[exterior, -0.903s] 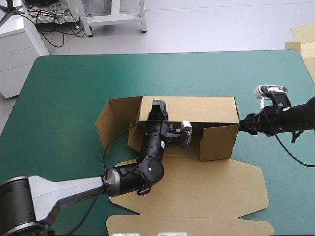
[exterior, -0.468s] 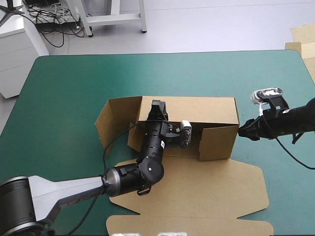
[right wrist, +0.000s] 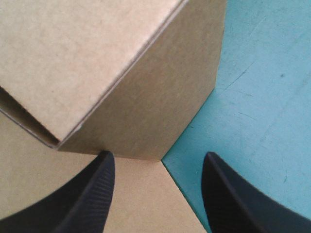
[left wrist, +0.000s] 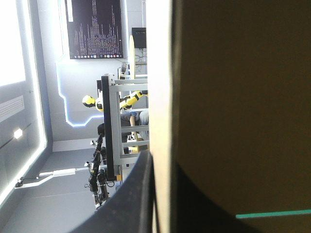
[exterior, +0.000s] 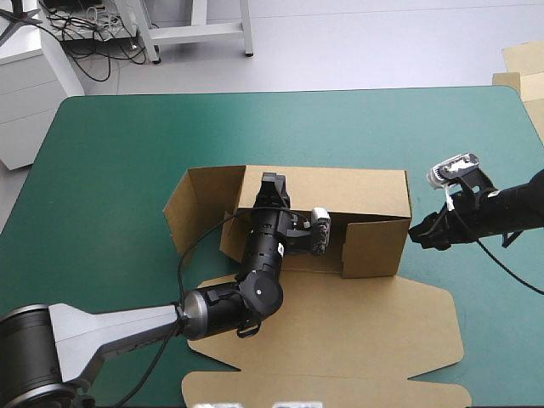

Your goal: Fold the box

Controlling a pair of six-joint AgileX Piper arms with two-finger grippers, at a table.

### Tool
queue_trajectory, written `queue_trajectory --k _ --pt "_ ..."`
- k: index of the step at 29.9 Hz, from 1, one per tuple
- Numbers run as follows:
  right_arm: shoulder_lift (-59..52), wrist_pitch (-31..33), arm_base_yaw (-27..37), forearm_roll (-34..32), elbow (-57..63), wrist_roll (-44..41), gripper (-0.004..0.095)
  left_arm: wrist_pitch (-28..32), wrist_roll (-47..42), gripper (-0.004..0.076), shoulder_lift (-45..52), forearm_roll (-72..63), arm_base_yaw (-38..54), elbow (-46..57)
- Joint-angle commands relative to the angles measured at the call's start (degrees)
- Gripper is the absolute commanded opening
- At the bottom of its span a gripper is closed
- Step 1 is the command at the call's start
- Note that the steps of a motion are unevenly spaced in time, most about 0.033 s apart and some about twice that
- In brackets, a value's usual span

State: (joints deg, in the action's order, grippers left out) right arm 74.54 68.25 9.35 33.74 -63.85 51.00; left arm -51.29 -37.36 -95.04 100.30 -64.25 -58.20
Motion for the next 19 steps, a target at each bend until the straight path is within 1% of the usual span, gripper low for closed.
queue_trajectory --k 1,3,7,13,15,19 --pt "-1.2 3.0 -0.1 7.0 -1.4 1.3 0.0508 3.4 -1.0 -0.0010 1.4 2.9 -1.1 -0.7" --pt "-1.2 3.5 -0.1 5.4 -1.4 0.8 0.0508 3.4 -1.0 -0.0010 1.4 2.9 -1.1 -0.7" --pt "-1.2 3.5 -0.1 5.1 -1.4 0.6 0.0508 3.4 -1.0 -0.0010 1.4 2.9 -1.1 -0.7" --pt "-1.2 3.5 -0.1 5.6 -1.4 -4.2 0.0507 3.4 -1.0 -0.0010 1.4 2.9 -1.1 -0.7" --pt "-1.2 3.5 -0.1 5.7 -1.4 -6.9 0.0507 3.4 -1.0 -0.0010 1.4 2.9 -1.1 -0.7" --pt "-1.1 3.5 -0.1 5.8 -1.4 -16.3 0.0508 3.4 -1.0 -0.0010 1.4 2.9 -1.1 -0.7"
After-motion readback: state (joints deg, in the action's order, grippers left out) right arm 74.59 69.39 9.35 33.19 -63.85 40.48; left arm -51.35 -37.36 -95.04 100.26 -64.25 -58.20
